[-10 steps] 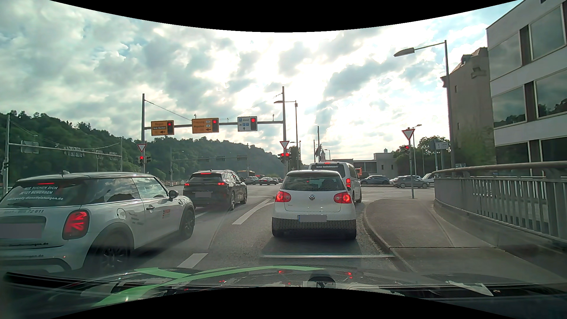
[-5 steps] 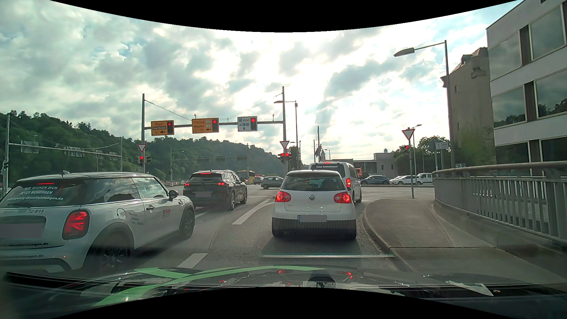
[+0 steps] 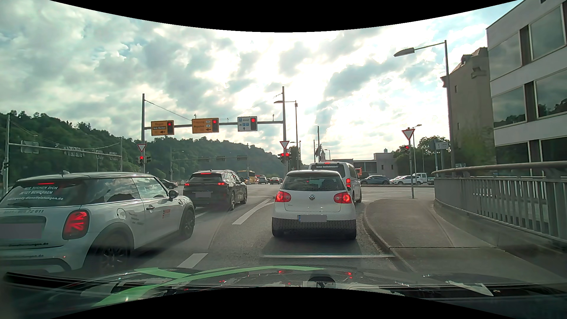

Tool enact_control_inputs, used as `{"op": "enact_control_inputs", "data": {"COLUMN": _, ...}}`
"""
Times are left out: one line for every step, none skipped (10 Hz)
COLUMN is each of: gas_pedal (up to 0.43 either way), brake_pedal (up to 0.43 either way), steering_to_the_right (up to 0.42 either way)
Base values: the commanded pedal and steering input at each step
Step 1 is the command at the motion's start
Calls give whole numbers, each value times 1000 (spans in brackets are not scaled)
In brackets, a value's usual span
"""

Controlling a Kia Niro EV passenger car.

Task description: Follow the waypoints while adhering to traffic rules and regulations

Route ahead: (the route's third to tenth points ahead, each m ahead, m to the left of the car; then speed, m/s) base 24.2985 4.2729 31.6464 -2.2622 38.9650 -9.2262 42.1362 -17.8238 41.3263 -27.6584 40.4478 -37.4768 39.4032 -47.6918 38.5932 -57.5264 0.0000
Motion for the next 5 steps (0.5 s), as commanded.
{"op": "enact_control_inputs", "data": {"gas_pedal": 0, "brake_pedal": 470, "steering_to_the_right": 9}}
{"op": "enact_control_inputs", "data": {"gas_pedal": 0, "brake_pedal": 470, "steering_to_the_right": 9}}
{"op": "enact_control_inputs", "data": {"gas_pedal": 0, "brake_pedal": 463, "steering_to_the_right": 9}}
{"op": "enact_control_inputs", "data": {"gas_pedal": 0, "brake_pedal": 470, "steering_to_the_right": 9}}
{"op": "enact_control_inputs", "data": {"gas_pedal": 0, "brake_pedal": 463, "steering_to_the_right": 9}}
